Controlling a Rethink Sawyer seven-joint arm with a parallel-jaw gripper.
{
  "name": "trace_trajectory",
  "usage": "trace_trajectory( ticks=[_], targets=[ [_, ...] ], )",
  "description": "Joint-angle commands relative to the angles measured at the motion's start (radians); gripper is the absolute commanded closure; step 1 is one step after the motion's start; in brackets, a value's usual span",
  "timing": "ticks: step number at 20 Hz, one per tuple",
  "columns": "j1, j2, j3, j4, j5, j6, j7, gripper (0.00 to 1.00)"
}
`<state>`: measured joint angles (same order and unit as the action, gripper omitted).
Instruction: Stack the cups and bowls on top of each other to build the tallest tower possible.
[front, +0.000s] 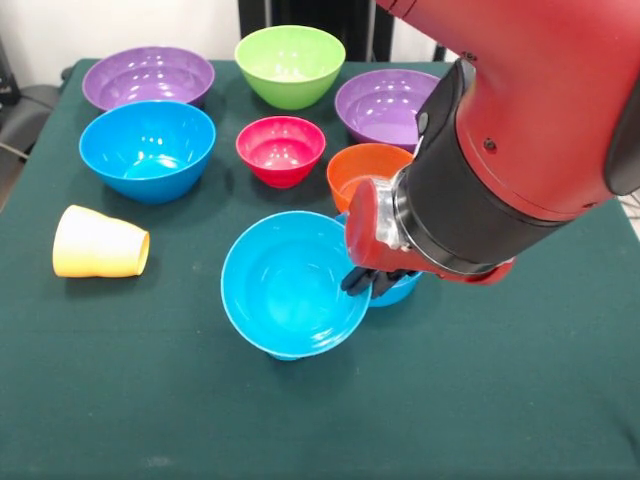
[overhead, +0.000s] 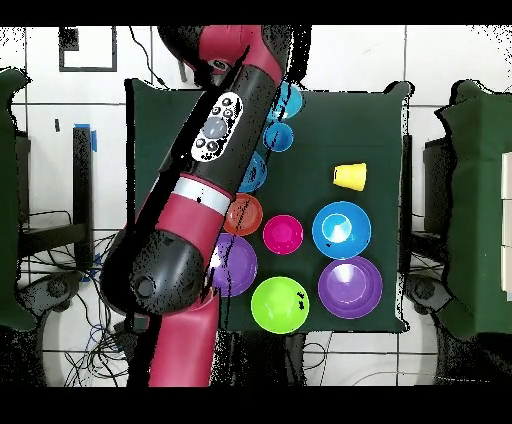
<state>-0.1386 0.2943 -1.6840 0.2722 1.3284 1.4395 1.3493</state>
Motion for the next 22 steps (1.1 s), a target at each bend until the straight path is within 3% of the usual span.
trace_trajectory(
  ticks=[1, 4, 6, 9, 11, 13, 22],
  targets=[
    [0.089, -0.049, 0.326, 0.092, -0.204, -0.137, -0.232, 1.0],
    [0.117, -0.075, 0.381, 0.137, -0.256, -0.14, -0.237, 1.0],
    [0.156, -0.112, 0.457, 0.215, -0.318, -0.16, -0.258, 1.0],
    [0.154, -0.138, 0.511, 0.223, -0.378, -0.158, -0.245, 1.0],
    [0.197, -0.181, 0.586, 0.322, -0.439, -0.2, -0.262, 1.0],
    [0.213, -0.204, 0.626, 0.36, -0.476, -0.222, -0.26, 1.0],
    [0.227, -0.275, 0.773, 0.423, -0.619, -0.307, -0.238, 1.0]
  ],
)
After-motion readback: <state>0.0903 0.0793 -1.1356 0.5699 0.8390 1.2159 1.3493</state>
